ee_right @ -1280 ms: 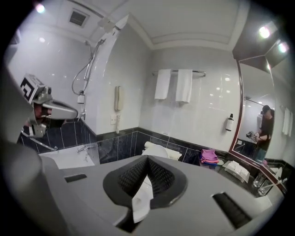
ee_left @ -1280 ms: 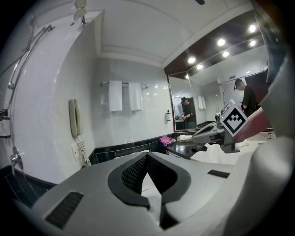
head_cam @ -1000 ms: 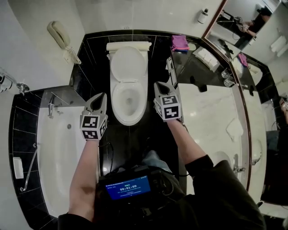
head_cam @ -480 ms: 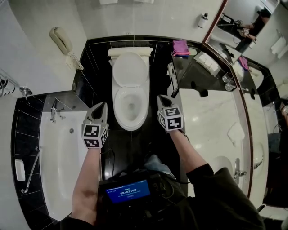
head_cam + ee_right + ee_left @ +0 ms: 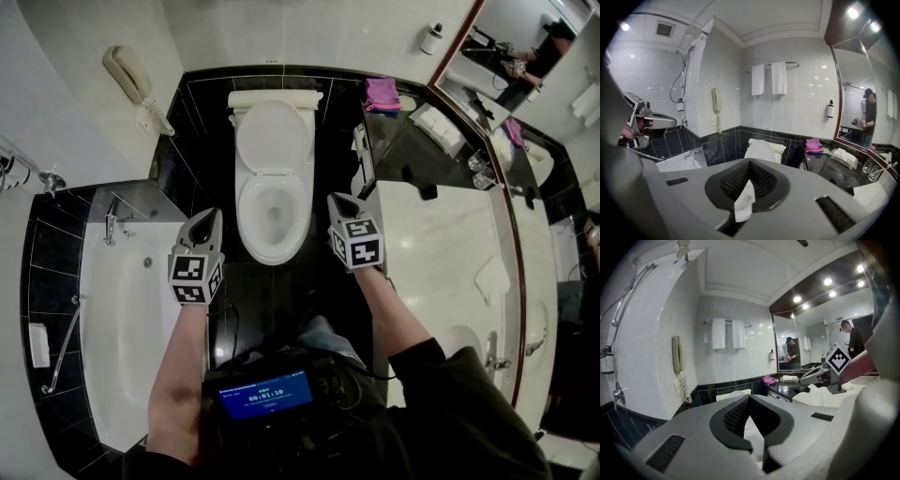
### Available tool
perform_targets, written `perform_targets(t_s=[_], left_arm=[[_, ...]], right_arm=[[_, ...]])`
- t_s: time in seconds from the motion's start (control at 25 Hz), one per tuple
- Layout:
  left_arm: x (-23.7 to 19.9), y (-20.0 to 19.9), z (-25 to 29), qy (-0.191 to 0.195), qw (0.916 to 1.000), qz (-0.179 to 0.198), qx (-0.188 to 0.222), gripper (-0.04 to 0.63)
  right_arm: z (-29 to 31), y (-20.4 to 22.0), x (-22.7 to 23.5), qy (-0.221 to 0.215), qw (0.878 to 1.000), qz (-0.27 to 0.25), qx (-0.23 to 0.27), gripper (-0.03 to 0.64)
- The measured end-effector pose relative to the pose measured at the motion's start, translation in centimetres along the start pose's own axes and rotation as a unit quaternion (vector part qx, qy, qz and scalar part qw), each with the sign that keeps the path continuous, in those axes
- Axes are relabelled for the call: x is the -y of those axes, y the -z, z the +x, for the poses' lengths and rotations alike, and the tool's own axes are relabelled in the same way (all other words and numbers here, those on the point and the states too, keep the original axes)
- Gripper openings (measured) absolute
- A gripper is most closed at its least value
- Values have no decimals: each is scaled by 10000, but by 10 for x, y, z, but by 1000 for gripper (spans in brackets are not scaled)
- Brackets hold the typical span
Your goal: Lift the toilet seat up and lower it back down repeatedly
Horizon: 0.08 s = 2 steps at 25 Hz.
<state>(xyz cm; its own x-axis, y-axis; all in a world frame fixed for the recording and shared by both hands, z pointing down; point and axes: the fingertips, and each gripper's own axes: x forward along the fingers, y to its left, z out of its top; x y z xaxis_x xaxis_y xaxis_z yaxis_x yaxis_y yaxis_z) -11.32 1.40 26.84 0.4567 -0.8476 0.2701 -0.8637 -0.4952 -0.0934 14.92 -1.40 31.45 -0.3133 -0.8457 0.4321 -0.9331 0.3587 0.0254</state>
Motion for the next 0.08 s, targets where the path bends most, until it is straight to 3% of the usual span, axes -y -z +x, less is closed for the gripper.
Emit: perform_targets(t_s=[0.08], left_arm=[[-3,-4,10,3,10000,30,34,2]], right_arm=[[6,-7,6,14,10000,13,58,15]])
